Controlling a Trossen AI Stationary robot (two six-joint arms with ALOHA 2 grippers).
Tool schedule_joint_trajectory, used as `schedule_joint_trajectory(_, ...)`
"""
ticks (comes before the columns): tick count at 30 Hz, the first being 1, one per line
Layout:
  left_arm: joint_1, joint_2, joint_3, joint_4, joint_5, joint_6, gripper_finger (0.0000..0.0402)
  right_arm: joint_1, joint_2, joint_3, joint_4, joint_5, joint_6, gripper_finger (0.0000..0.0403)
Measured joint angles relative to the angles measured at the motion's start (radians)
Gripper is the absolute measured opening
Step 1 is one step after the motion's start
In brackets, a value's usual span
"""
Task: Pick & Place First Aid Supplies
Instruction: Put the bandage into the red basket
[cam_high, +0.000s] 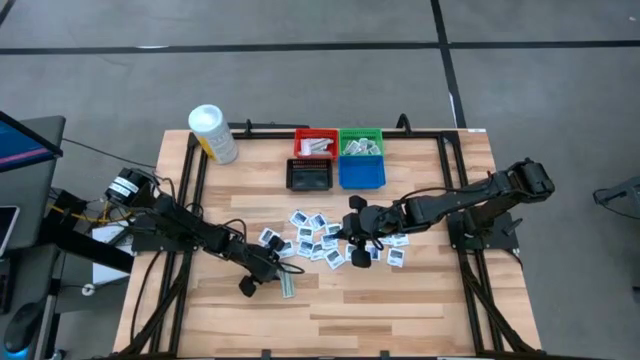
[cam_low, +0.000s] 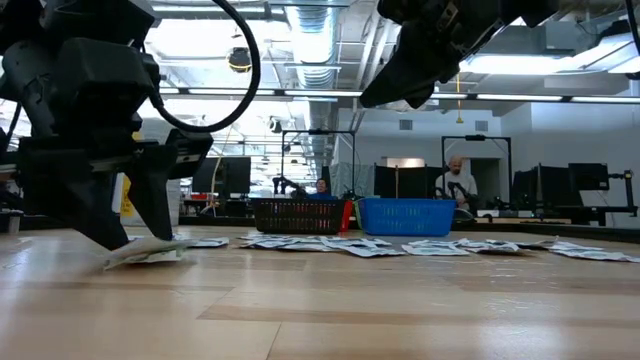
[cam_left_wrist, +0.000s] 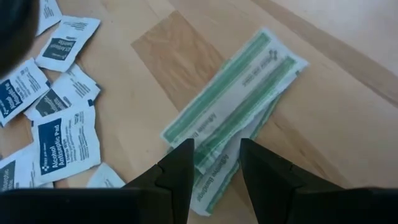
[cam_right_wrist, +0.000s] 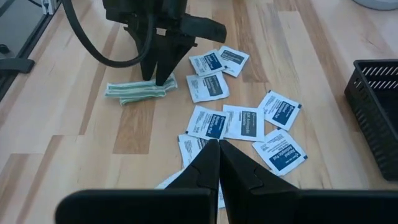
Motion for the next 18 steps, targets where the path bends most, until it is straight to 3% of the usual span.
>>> schedule_joint_trajectory(10,0.0,0.003,0.0,0.006,0.017,0.0,0.0122,0.0,0.0,0.0,-0.007,0.0,0.002,0.0001)
schedule_joint_trajectory(18,0.0,0.003,0.0,0.005,0.055,-0.014,0.003,0.0,0.0,0.0,-0.007,0.0,0.002,0.0001)
